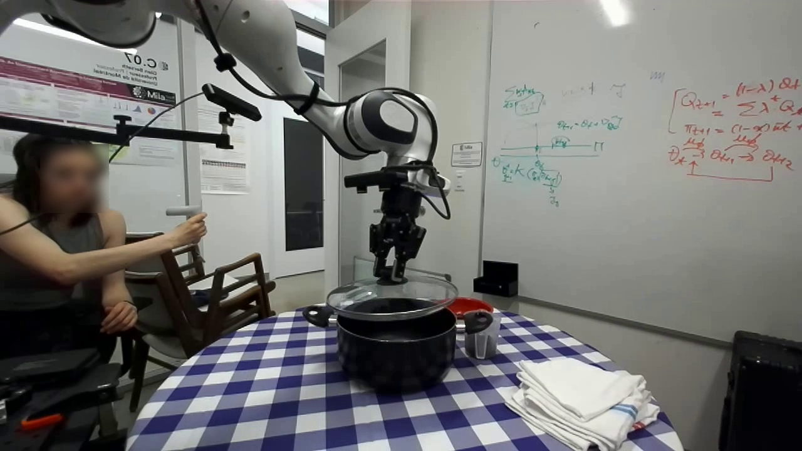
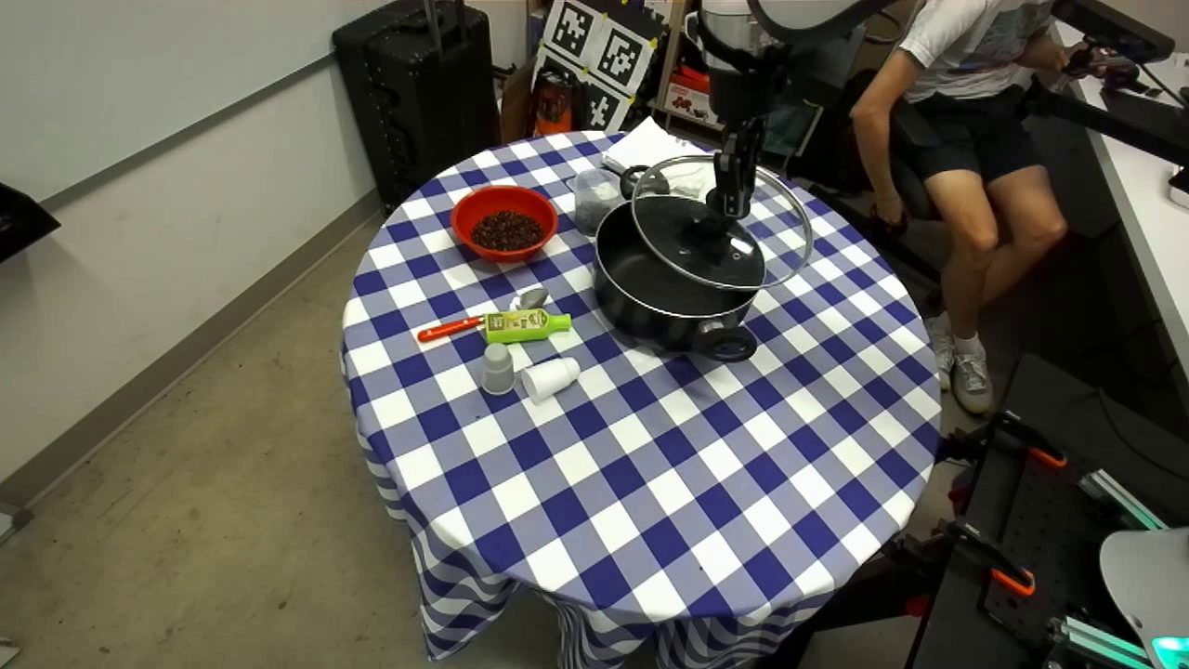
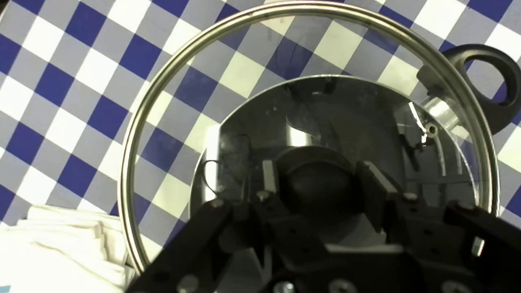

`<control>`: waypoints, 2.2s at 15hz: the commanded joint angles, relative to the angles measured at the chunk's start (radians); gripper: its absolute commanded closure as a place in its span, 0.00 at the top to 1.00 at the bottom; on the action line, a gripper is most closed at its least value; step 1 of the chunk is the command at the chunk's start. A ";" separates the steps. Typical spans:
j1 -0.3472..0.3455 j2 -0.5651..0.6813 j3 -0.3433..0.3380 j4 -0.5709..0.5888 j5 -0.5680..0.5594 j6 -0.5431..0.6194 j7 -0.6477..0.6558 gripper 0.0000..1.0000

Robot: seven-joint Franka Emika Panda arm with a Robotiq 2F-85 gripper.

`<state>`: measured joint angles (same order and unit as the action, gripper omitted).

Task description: Put the lid on the pot

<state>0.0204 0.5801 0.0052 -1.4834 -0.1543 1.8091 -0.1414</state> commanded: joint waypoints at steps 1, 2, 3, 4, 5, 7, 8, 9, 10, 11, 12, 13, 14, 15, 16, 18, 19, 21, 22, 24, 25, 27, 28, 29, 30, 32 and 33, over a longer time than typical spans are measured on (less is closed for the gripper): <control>0.020 0.104 -0.002 0.169 -0.046 -0.061 -0.033 0.25; 0.023 0.121 0.000 0.190 -0.047 -0.062 -0.038 0.25; 0.025 0.135 0.002 0.206 -0.047 -0.063 -0.040 0.25; 0.027 0.144 0.005 0.212 -0.040 -0.052 -0.035 0.25; 0.031 0.155 0.005 0.220 -0.037 -0.044 -0.029 0.25; 0.038 0.177 0.005 0.245 -0.035 -0.048 -0.023 0.25; 0.039 0.183 0.007 0.255 -0.032 -0.055 -0.026 0.25; 0.041 0.186 0.007 0.259 -0.031 -0.059 -0.025 0.25; 0.042 0.188 0.008 0.259 -0.028 -0.058 -0.025 0.25; 0.045 0.191 0.007 0.256 -0.031 -0.055 -0.019 0.25; 0.045 0.194 0.007 0.258 -0.029 -0.056 -0.020 0.25; 0.046 0.198 0.006 0.257 -0.029 -0.061 -0.015 0.25; 0.046 0.199 0.006 0.255 -0.028 -0.065 -0.015 0.25; 0.048 0.197 0.004 0.248 -0.030 -0.072 -0.011 0.25; 0.048 0.195 0.004 0.243 -0.030 -0.078 -0.009 0.25; 0.048 0.191 0.005 0.232 -0.029 -0.085 -0.006 0.25; 0.048 0.190 0.006 0.229 -0.028 -0.090 -0.006 0.25; 0.048 0.188 0.008 0.222 -0.026 -0.089 -0.006 0.25; 0.048 0.187 0.009 0.221 -0.025 -0.087 -0.005 0.25; 0.048 0.188 0.013 0.220 -0.023 -0.079 -0.008 0.25; 0.048 0.189 0.014 0.221 -0.023 -0.078 -0.008 0.25; 0.048 0.193 0.018 0.222 -0.021 -0.078 -0.011 0.25; 0.047 0.194 0.020 0.222 -0.019 -0.079 -0.014 0.25; 0.048 0.195 0.021 0.223 -0.019 -0.079 -0.013 0.25; 0.048 0.196 0.021 0.223 -0.019 -0.080 -0.014 0.25; 0.046 0.197 0.023 0.220 -0.016 -0.076 -0.015 0.25; 0.045 0.198 0.024 0.219 -0.014 -0.075 -0.016 0.25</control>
<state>0.0635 0.7789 0.0233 -1.2801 -0.1787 1.7553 -0.1552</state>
